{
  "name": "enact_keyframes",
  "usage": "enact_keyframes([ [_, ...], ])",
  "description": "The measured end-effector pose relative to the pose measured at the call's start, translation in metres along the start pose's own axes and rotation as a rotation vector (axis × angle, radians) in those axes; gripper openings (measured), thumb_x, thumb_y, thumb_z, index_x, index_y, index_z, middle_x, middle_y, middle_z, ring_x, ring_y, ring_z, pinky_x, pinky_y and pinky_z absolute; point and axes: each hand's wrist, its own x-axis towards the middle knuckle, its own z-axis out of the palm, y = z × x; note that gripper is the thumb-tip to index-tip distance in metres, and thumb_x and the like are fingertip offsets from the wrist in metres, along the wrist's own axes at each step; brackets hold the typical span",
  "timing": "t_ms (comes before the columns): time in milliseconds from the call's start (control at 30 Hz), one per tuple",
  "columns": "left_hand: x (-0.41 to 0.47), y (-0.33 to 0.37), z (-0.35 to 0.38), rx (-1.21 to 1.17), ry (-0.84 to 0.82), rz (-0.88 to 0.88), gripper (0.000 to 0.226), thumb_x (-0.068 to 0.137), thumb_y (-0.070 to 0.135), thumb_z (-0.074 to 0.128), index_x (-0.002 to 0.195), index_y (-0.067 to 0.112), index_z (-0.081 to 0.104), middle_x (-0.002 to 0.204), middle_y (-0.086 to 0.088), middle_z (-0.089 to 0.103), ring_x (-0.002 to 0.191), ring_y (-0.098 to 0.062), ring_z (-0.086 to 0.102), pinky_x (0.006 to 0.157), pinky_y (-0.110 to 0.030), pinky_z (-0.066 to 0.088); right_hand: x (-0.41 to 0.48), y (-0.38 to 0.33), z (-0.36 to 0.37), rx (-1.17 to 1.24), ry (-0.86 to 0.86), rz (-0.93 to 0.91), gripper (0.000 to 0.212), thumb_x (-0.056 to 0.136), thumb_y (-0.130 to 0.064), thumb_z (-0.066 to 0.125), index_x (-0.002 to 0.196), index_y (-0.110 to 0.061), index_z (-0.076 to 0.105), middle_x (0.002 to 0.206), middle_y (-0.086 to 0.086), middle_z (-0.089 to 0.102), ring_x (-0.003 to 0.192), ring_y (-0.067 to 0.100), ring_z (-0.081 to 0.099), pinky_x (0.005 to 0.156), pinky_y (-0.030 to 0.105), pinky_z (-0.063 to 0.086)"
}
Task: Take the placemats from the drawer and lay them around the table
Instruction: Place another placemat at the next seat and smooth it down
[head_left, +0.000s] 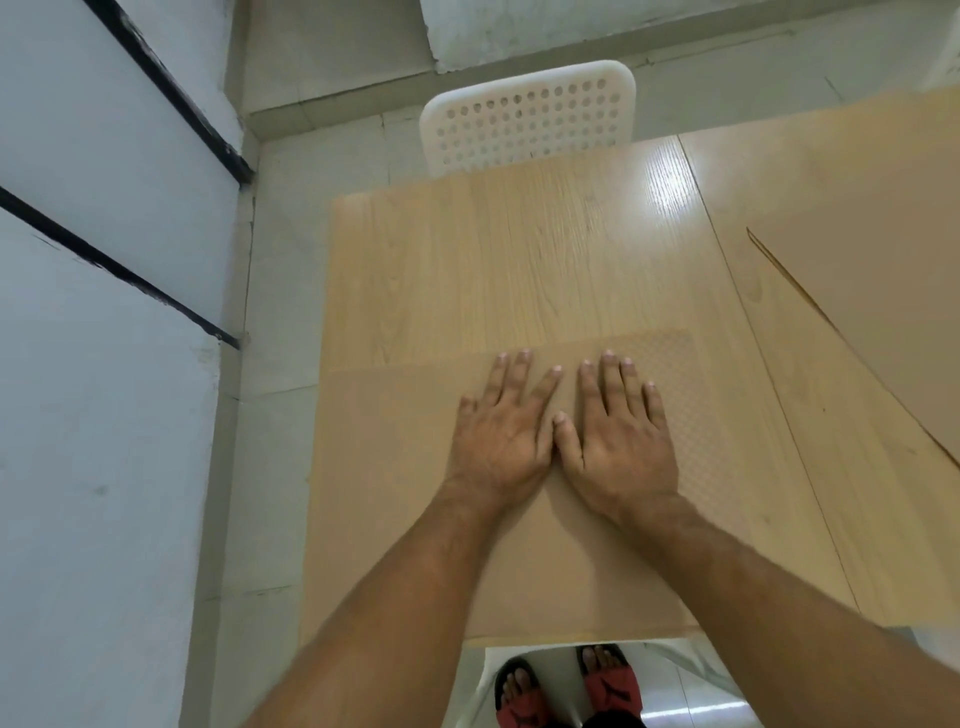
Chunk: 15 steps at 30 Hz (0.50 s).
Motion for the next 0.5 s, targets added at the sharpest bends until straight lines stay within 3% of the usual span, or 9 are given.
enact_keyframes([
  [200, -0.039, -0.066, -0.013, 0.025, 0.069, -0.332, 0.082, 0.087, 0.078, 0.024, 0.157, 0.044, 0.002, 0.169, 0.008, -0.007, 0.154, -0.018, -0.009, 0.115, -0.060, 0.021, 0.003, 0.000, 0.004, -0.039, 0.011, -0.001, 0.080, 0.093, -0.055, 0.023, 0.158, -0.009, 0.021, 0.164, 0.016, 0.019, 0.153, 0.031, 0.014, 0.123, 0.049, 0.008],
  [333, -0.051, -0.080, -0.016, 0.030, 0.060, -0.345, 0.082, 0.086, 0.079, 0.025, 0.157, 0.045, 0.000, 0.168, 0.007, -0.009, 0.154, -0.020, -0.010, 0.115, -0.060, 0.021, 0.002, -0.005, 0.002, -0.071, 0.000, -0.011, 0.081, 0.091, -0.055, 0.019, 0.158, -0.009, 0.020, 0.165, 0.018, 0.015, 0.153, 0.034, 0.011, 0.122, 0.051, 0.007],
  [500, -0.050, -0.082, -0.017, 0.023, 0.062, -0.356, 0.080, 0.087, 0.077, 0.023, 0.157, 0.046, 0.001, 0.169, 0.005, -0.007, 0.154, -0.024, -0.010, 0.114, -0.059, 0.019, 0.001, -0.067, 0.004, 0.013, 0.010, -0.227, 0.076, 0.093, -0.051, 0.025, 0.158, -0.012, 0.022, 0.164, 0.017, 0.018, 0.152, 0.034, 0.016, 0.121, 0.051, 0.009],
])
